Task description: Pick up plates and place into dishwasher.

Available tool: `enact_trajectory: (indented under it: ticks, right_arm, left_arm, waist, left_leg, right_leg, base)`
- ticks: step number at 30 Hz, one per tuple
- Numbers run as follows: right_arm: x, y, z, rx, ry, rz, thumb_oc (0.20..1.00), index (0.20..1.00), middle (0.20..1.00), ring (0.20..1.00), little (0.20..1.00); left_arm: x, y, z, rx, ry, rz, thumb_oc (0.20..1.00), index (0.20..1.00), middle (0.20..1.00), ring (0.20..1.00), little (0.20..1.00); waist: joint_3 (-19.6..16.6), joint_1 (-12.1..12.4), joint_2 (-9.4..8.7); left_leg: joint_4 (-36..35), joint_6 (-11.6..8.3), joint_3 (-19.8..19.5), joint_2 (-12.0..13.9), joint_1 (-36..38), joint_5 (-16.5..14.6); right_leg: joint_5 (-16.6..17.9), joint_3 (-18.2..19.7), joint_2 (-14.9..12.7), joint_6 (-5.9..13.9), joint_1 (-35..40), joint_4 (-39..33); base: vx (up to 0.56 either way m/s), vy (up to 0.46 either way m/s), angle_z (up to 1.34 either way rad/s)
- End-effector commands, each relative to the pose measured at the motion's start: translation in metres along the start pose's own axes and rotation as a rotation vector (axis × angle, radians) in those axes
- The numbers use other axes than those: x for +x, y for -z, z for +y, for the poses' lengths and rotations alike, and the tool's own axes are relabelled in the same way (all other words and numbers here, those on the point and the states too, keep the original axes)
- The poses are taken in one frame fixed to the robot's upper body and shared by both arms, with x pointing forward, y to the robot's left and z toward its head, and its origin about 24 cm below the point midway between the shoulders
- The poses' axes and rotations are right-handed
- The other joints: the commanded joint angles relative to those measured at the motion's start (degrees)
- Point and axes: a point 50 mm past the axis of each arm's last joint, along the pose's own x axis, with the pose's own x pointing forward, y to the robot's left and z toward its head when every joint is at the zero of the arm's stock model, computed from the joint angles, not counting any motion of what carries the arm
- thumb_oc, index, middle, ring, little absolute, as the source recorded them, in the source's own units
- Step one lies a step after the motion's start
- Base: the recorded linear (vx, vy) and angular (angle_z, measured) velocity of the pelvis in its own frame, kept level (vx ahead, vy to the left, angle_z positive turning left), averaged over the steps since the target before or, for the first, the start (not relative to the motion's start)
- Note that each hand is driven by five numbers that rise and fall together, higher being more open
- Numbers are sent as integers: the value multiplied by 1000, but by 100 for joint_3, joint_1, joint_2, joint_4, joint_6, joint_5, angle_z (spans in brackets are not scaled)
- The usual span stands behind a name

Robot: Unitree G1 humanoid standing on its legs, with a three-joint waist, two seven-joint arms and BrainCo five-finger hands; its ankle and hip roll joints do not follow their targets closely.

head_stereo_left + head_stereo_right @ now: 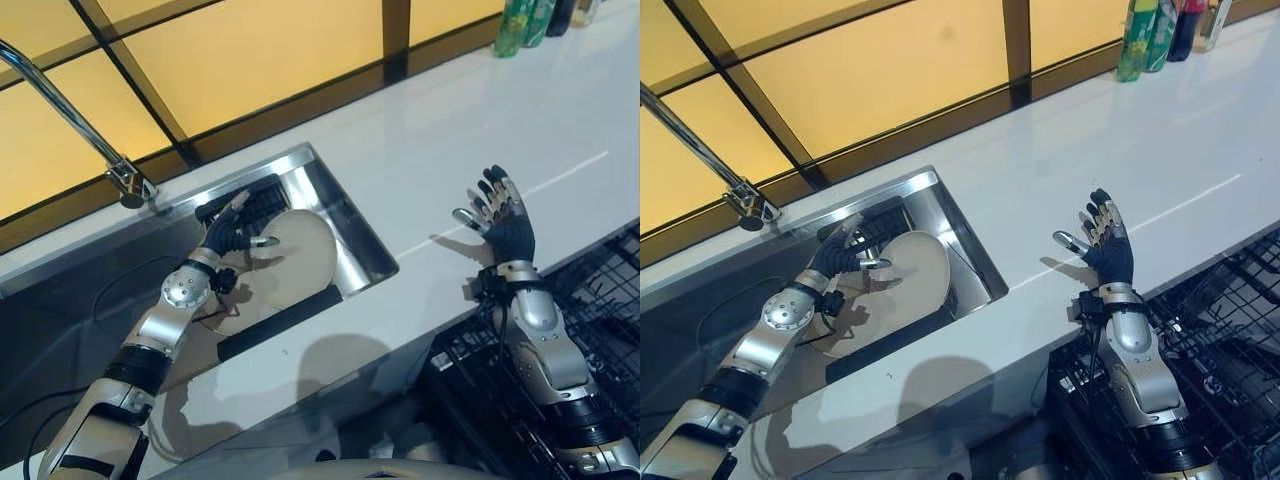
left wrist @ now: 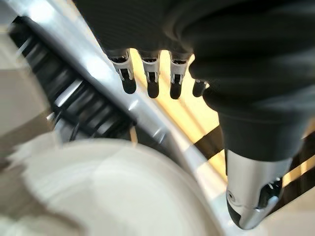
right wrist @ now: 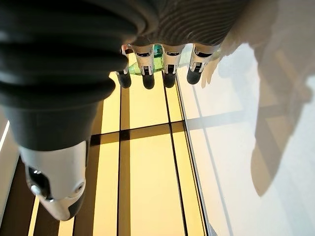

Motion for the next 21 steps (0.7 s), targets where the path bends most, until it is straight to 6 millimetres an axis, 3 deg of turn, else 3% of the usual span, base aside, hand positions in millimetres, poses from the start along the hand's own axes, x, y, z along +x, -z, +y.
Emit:
enact_trajectory:
  ticks: [1,11,21]
  right_arm:
    - [-2,8,-14,-46,26,56,1000,1000,1000,1000,1000]
    - [3,-3,-22,-85,3,24,1000,1000,1000,1000,1000]
    - [7,-11,-28,-115,-11,16,1000,1000,1000,1000,1000]
  left_arm:
    - [18,-19,31,-45,-77,-51,1000,1000,1000,1000,1000]
    - [25,-12,34,-67,-96,7,1000,1000,1000,1000,1000]
    - [23,12,51,7,-139,161,1000,1000,1000,1000,1000]
  waist:
    - [-72,30,-57]
    - [173,-129,49]
    - [273,-271,137]
  left_leg:
    - [733,-26,-99,91,-41,-798]
    - [723,-70,-59,27,-179,-715]
    - [673,-99,-15,-38,-170,-674]
  right_leg:
    - [228,79,-272,222,-1163,809]
    - [204,170,-268,169,-1319,837]
    - [208,246,-282,143,-1319,793]
  base:
    - [20,80,-7]
    - [-22,71,-1]
    - [15,49,-1]
